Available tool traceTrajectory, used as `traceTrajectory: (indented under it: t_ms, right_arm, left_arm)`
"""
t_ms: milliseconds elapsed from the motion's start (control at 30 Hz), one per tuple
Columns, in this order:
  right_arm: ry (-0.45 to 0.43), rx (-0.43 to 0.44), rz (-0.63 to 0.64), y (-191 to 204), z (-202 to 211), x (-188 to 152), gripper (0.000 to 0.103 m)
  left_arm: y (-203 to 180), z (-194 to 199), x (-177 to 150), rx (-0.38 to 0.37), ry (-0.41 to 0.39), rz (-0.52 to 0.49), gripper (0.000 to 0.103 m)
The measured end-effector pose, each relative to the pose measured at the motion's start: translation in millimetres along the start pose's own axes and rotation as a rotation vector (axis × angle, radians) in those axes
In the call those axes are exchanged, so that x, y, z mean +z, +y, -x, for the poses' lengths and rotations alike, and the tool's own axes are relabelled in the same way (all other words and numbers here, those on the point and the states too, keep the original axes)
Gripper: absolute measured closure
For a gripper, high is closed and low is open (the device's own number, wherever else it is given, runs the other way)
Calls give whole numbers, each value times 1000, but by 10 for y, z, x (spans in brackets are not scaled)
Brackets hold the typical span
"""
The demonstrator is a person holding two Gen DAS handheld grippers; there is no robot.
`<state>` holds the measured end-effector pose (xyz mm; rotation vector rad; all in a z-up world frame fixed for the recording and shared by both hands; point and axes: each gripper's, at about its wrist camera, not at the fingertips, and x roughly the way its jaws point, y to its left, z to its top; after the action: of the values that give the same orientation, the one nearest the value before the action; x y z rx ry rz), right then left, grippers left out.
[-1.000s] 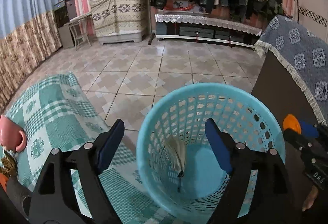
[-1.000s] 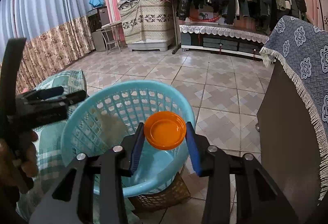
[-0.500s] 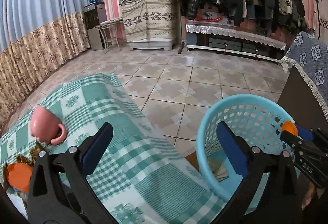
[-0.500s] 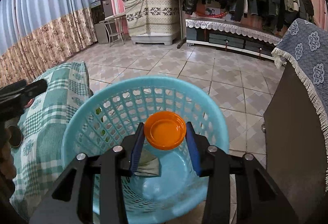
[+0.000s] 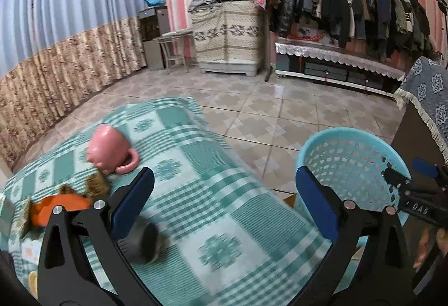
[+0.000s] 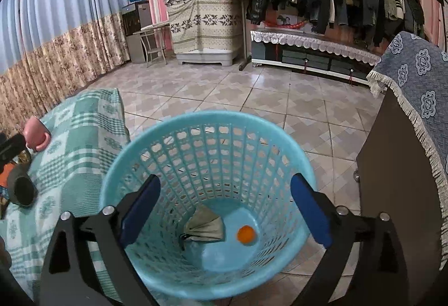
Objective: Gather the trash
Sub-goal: 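Swing both tools back over the table toward the cream bowl and orange peel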
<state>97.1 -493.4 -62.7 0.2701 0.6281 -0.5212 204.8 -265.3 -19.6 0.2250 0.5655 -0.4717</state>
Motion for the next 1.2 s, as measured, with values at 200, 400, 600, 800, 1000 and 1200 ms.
traceTrajectory:
  t_ms: [200,400,600,800,1000,1200]
  right_arm:
    - [-52,7,27,245,290,-77,7]
    - [-70,58,68,563,469,-175,7]
    - [-82,120,153,947,676,-278,7]
    - [-100,169,186,1256,853,-413,6]
    - [-82,226,255,1623,951,-673,6]
    - [-74,297,318,1935,1065,-924,6]
  left_arm:
    - [357,398,-151,69,-28,32,5]
    - [733,773,-305,147,-58,70,5]
    - [1181,1077,-496,188,-62,153,5]
    - [1565,1323,-766,278,-52,213,5]
    - [1947,1518,-1034,359,-41,243,5]
    - [2220,1660,-1320,422,-20,256,5]
